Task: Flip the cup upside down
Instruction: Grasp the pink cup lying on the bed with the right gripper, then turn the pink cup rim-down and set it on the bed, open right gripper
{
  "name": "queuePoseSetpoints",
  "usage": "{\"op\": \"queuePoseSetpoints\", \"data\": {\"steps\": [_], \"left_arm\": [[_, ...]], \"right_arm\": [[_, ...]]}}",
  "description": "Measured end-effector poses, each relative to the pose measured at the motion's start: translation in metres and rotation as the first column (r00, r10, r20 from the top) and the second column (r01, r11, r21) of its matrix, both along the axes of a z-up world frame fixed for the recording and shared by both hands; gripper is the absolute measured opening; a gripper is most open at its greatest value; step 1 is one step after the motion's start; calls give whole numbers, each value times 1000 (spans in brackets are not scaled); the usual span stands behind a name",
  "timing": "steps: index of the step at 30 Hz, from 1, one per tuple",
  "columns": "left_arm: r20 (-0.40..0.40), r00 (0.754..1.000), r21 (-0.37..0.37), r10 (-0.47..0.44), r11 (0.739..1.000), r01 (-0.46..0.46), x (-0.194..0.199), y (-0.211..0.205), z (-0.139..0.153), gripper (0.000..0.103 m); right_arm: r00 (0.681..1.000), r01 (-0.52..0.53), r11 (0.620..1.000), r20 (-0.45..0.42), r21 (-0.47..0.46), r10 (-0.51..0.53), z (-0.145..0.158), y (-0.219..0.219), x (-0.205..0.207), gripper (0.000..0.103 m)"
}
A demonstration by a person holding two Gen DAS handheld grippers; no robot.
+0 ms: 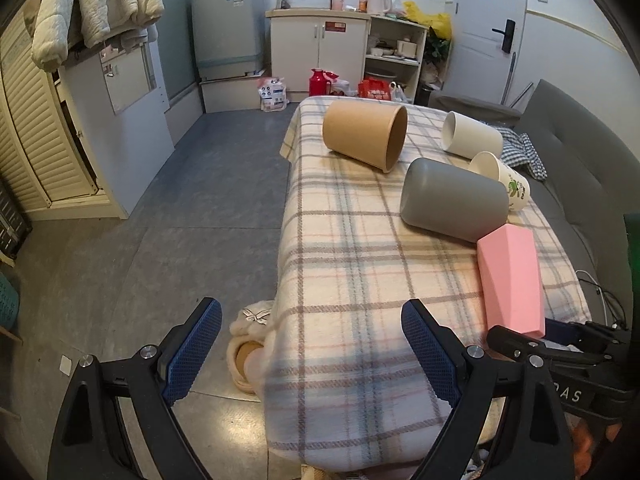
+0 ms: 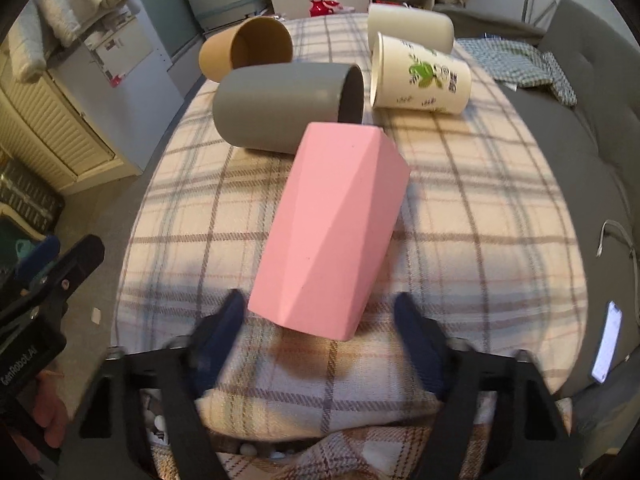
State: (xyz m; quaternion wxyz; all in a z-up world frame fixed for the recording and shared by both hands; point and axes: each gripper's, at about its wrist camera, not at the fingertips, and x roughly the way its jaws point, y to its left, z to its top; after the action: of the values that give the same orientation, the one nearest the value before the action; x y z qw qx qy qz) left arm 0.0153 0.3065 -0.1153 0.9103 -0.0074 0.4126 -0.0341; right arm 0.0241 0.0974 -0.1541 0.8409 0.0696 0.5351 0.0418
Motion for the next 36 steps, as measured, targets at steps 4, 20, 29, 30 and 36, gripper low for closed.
{"op": "queuePoseSetpoints", "data": {"steps": [4, 20, 29, 30, 36], "left_arm": [[-6, 1000, 8, -3, 1000, 3, 0, -3, -1, 94], [-11, 999, 60, -30, 998, 31, -2, -24, 2, 94], [-22, 999, 77, -41, 996, 43, 1, -35, 1, 94], [-23, 999, 76, -42, 996, 44, 2, -36, 1, 94], [-28, 999, 83, -44, 995, 47, 3, -40, 1, 94]], "right_arm": [[999, -29, 999, 42, -21, 30, 14, 0, -6, 57], [971, -38, 997, 234, -72, 54, 65, -20, -7, 56], [967, -58, 994, 244, -91, 78, 64, -22, 4, 56], [966, -65, 993, 243, -96, 87, 64, -20, 8, 56], [970, -78, 992, 223, -99, 98, 59, -19, 30, 56]]}}
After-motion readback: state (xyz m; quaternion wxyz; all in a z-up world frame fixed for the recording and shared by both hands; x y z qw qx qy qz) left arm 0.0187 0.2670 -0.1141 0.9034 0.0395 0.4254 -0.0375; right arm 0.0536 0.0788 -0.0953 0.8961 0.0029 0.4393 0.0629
